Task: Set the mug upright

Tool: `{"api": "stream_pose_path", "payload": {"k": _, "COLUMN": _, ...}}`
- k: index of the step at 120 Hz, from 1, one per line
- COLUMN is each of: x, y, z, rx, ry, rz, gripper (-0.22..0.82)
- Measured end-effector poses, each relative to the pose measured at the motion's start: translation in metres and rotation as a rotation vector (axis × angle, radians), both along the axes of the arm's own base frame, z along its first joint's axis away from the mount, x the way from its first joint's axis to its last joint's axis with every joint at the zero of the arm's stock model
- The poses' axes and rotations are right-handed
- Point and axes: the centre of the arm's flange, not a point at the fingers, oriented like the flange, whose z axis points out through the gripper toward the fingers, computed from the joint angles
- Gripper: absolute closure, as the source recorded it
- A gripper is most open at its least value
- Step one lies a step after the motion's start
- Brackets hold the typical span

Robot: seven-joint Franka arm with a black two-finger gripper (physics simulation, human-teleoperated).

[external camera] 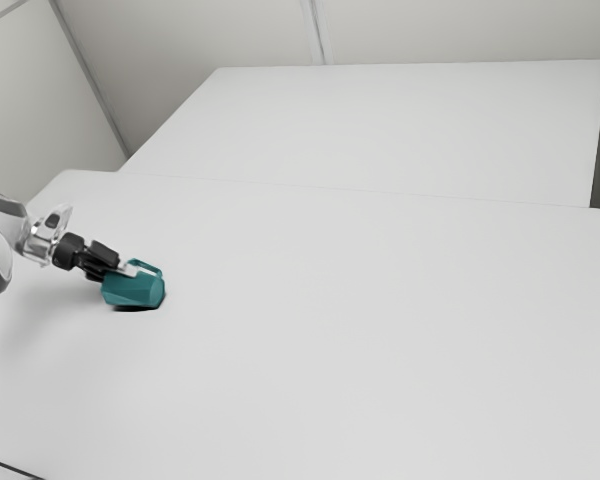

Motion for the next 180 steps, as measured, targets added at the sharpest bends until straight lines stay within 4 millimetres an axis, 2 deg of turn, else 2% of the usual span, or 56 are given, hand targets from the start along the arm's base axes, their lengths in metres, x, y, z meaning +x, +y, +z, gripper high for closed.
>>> {"api": "stream_pose_path", "payload": {"k": 9, "x": -0.001, "y": -0.001, "z": 0.000, "rx": -0.009, "ry": -0.012, "rz": -0.006, "gripper": 0.57}}
{"api": "stream_pose_path", "payload": {"k": 36, "x": -0.003, "y": -0.008, "z": 0.018, "rx": -0.021, "ry": -0.055, "rz": -0.036, "gripper": 0.70}}
{"api": "stream_pose_path", "payload": {"k": 61, "x": -0.005, "y": -0.026, "z": 0.070, "rx": -0.003, "ry": -0.132, "rz": -0.076, "gripper": 0.75}}
{"api": "stream_pose_path", "payload": {"k": 72, "x": 0.005, "y": -0.049, "z": 0.099, "rx": 0.035, "ry": -0.164, "rz": -0.139, "gripper": 0.76}}
{"api": "stream_pose_path", "payload": {"k": 87, "x": 0.021, "y": -0.098, "z": 0.161, "rx": 0.226, "ry": -0.177, "rz": -0.299, "gripper": 0.77}}
{"api": "stream_pose_path", "payload": {"k": 95, "x": 0.033, "y": -0.132, "z": 0.177, "rx": 0.340, "ry": -0.160, "rz": -0.391, "gripper": 0.77}}
{"api": "stream_pose_path", "payload": {"k": 103, "x": 0.046, "y": -0.164, "z": 0.184, "rx": 0.449, "ry": -0.138, "rz": -0.464, "gripper": 0.77}}
{"api": "stream_pose_path", "payload": {"k": 120, "x": 0.067, "y": -0.215, "z": 0.188, "rx": 0.659, "ry": -0.087, "rz": -0.545, "gripper": 0.78}}
{"api": "stream_pose_path", "payload": {"k": 145, "x": 0.054, "y": -0.274, "z": 0.161, "rx": 0.864, "ry": -0.041, "rz": -0.546, "gripper": 0.79}}
{"api": "stream_pose_path", "payload": {"k": 160, "x": 0.043, "y": -0.292, "z": 0.135, "rx": 0.928, "ry": -0.043, "rz": -0.484, "gripper": 0.79}}
{"api": "stream_pose_path", "payload": {"k": 180, "x": 0.042, "y": -0.307, "z": 0.115, "rx": 0.956, "ry": -0.045, "rz": -0.380, "gripper": 0.79}}
